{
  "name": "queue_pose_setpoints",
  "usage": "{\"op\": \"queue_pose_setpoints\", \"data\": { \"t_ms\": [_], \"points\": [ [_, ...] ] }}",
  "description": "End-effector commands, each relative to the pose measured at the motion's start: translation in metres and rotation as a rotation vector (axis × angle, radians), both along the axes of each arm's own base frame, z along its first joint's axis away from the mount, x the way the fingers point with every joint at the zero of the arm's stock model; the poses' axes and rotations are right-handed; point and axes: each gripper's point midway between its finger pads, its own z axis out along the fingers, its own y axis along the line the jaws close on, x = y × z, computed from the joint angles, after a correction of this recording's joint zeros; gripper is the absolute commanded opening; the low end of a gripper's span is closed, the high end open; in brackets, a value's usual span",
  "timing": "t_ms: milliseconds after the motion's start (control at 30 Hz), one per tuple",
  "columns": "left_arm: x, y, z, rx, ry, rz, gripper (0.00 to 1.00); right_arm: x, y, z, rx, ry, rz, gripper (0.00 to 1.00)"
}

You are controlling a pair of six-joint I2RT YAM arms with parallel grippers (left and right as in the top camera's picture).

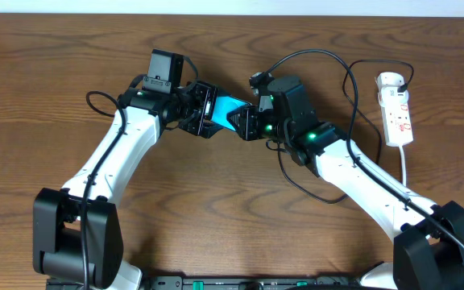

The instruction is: Plug charger to phone and switch on socket

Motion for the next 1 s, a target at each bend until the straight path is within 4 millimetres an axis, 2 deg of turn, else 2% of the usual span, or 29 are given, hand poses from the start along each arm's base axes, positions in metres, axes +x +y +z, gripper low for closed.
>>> {"op": "queue_pose_setpoints", "data": {
  "t_ms": [0, 967],
  "points": [
    [0.0036, -0.0052, 0.0131, -0.027, -0.021, -0.009, 0.08, 0.0019, 0.0017, 0.002, -0.018, -0.025, 0.006, 0.3],
    [0.0057, -0.0024, 0.0111, -0.007, -0.029, 0.002, 0.07, 0.0038, 0.0022, 0.0042, -0.011, -0.032, 0.0, 0.25]
  ]
}}
